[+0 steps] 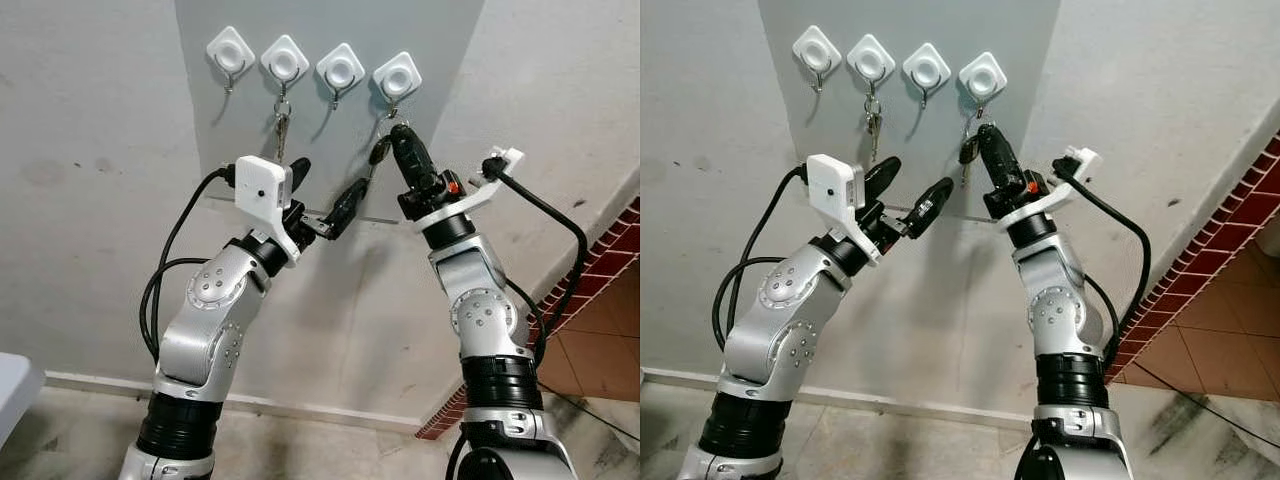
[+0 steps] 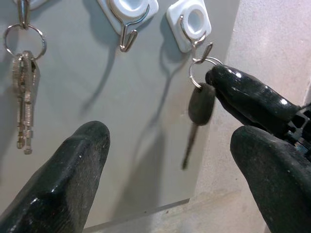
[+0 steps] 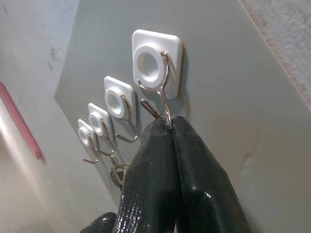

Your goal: Hang keys on a hook

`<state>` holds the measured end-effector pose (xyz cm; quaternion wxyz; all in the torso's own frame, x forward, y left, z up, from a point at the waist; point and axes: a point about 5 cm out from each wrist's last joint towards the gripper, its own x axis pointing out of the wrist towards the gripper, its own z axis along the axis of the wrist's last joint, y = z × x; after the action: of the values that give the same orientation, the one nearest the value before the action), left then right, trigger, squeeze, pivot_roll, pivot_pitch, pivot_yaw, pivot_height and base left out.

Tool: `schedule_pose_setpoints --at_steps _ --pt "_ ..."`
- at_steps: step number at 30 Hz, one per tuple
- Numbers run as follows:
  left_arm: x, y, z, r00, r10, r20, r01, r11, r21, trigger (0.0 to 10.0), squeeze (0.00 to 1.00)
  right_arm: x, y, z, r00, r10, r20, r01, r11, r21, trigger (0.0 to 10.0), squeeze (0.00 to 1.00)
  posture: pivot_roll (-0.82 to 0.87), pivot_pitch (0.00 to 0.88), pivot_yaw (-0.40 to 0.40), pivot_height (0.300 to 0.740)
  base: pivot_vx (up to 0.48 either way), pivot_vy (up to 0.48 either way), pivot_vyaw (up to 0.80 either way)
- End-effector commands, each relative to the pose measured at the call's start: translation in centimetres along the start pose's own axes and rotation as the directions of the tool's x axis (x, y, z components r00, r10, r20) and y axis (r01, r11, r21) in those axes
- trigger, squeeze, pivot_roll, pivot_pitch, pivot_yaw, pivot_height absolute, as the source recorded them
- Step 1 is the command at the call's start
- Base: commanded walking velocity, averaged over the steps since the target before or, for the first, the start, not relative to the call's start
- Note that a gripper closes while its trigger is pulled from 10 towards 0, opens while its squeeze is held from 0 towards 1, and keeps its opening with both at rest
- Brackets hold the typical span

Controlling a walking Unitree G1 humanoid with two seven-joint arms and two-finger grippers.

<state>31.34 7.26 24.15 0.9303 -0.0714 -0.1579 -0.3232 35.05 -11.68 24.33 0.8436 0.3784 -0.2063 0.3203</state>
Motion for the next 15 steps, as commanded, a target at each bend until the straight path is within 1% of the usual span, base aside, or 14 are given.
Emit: schedule_pose_setpoints --at_steps 1,2,3,6,7,8,9,11,13,14,15 --pt "0.1 0.0 0.8 1.0 0.0 0.025 -0.001 1.0 0.014 10.0 0.0 -0.7 -0.3 0.2 1.0 -0.018 0.003 0.018 1.0 0.009 10.0 0.0 0.04 0.063 -0.078 0.74 0.0 0.0 0.0" --pt "0.1 0.0 0.8 1.0 0.003 0.025 -0.003 1.0 0.014 10.0 0.0 -0.7 -0.3 0.2 1.0 -0.017 0.002 0.017 1.0 0.008 10.0 0.0 0.04 0.063 -0.078 0.74 0.0 0.0 0.0" --pt "0.1 0.0 0.8 1.0 0.006 0.026 -0.006 1.0 0.014 10.0 0.0 -0.8 -0.3 0.1 1.0 -0.02 0.002 0.02 1.0 0.006 10.0 1.0 0.04 0.063 -0.078 0.74 0.0 0.0 0.0" --pt "0.1 0.3 0.7 0.999 0.025 0.025 -0.026 1.0 0.004 10.0 0.0 -1.1 -0.3 -0.1 1.0 -0.027 0.0 0.027 0.999 -0.019 10.0 1.0 0.04 0.053 -0.077 0.74 0.0 0.0 0.0" --pt "0.1 0.4 0.6 0.999 0.034 0.025 -0.034 0.999 -0.008 10.0 0.0 -1.3 -0.3 -0.1 0.999 -0.036 0.004 0.036 0.999 -0.04 10.0 1.0 0.04 0.053 -0.077 0.74 0.0 0.0 0.0" --pt "0.0 0.7 0.4 0.998 0.054 0.024 -0.054 0.998 -0.025 10.0 0.0 -1.5 -0.5 -0.1 0.998 -0.058 0.008 0.059 0.994 -0.087 10.0 1.0 0.04 0.053 -0.077 0.74 0.0 0.0 0.0" --pt "0.0 0.8 0.3 0.998 0.067 0.024 -0.066 0.997 -0.033 10.0 0.0 -1.7 -0.6 -0.2 0.998 -0.069 0.008 0.069 0.991 -0.114 10.0 1.0 0.04 0.044 -0.073 0.74 0.0 0.0 0.0" --pt "-0.2 1.2 0.0 0.995 0.096 0.016 -0.095 0.994 -0.056 10.0 0.0 -2.1 -0.8 -0.4 0.997 -0.082 0.004 0.082 0.987 -0.139 10.0 1.0 0.04 0.044 -0.073 0.74 0.0 0.0 0.0" --pt "-0.4 1.6 -0.5 0.992 0.128 0.005 -0.127 0.989 -0.071 10.0 0.0 -2.7 -1.1 -0.6 0.993 -0.118 0.001 0.116 0.976 -0.183 10.0 1.0 0.03 0.041 -0.069 0.74 0.0 0.0 0.0" --pt "-0.7 1.9 -1.2 0.988 0.155 -0.014 -0.156 0.985 -0.073 10.0 0.0 -3.4 -1.5 -0.7 0.988 -0.154 0.001 0.151 0.965 -0.214 10.0 1.0 0.03 0.041 -0.069 0.74 0.0 0.0 0.0" --pt "-0.8 2.0 -1.5 0.986 0.164 -0.022 -0.165 0.984 -0.072 10.0 0.0 -3.6 -1.7 -0.7 0.986 -0.167 0.002 0.164 0.961 -0.223 10.0 1.0 0.03 0.041 -0.069 0.74 0.0 0.0 0.0"
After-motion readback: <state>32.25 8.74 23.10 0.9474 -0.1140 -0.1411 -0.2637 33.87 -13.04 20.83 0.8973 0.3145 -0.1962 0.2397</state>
